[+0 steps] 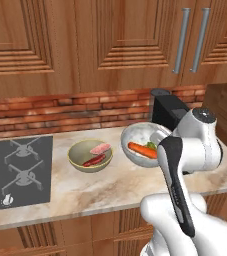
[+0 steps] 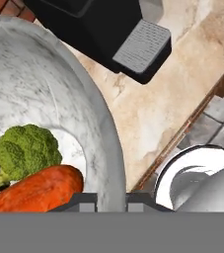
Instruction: Place the bowl with the broccoli and carrot on the top shelf of the fridge. Place the bowl with the steaks on the second highest shelf of the fridge.
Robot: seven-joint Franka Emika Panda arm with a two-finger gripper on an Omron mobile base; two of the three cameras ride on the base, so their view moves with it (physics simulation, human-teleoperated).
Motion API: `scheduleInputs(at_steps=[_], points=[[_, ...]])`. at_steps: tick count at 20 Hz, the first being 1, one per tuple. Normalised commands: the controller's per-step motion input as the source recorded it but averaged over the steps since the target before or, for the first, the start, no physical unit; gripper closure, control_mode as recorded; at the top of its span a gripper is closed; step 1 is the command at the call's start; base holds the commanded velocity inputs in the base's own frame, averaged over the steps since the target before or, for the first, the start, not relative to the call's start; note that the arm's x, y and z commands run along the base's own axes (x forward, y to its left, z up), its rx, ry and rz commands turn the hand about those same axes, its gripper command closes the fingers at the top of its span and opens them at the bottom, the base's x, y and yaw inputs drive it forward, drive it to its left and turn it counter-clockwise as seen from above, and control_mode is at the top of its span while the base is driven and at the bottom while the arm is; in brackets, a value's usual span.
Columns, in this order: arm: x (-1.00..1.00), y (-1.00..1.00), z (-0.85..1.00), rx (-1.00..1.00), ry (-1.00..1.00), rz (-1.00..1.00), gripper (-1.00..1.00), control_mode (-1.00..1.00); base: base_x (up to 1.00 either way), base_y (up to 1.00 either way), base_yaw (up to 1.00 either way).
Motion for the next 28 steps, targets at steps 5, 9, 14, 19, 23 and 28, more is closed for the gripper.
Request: scheduleInputs(at_steps=[5, 9, 14, 19, 23, 28], points=[[-0.85, 0.0, 0.93, 0.09, 0.01, 0.0, 1.0, -1.0, 0.0, 0.0, 0.0], [-0.41, 0.0, 0.45, 0.02, -0.03, 0.0, 1.0, -1.0, 0.0, 0.0, 0.0], [-0.07, 0.1, 0.1, -0.08, -0.08, -0.01, 1.0, -1.0, 0.0, 0.0, 0.0], [0.0, 0.04, 0.0, -0.02, 0.0, 0.0, 1.0, -1.0, 0.0, 0.0, 0.0], [-0.01, 0.0, 0.0, 0.0, 0.0, 0.0, 1.0, -1.0, 0.0, 0.0, 0.0], [-0.04, 0.0, 0.0, 0.0, 0.0, 0.0, 1.0, 1.0, -0.27, 0.0, 0.0]])
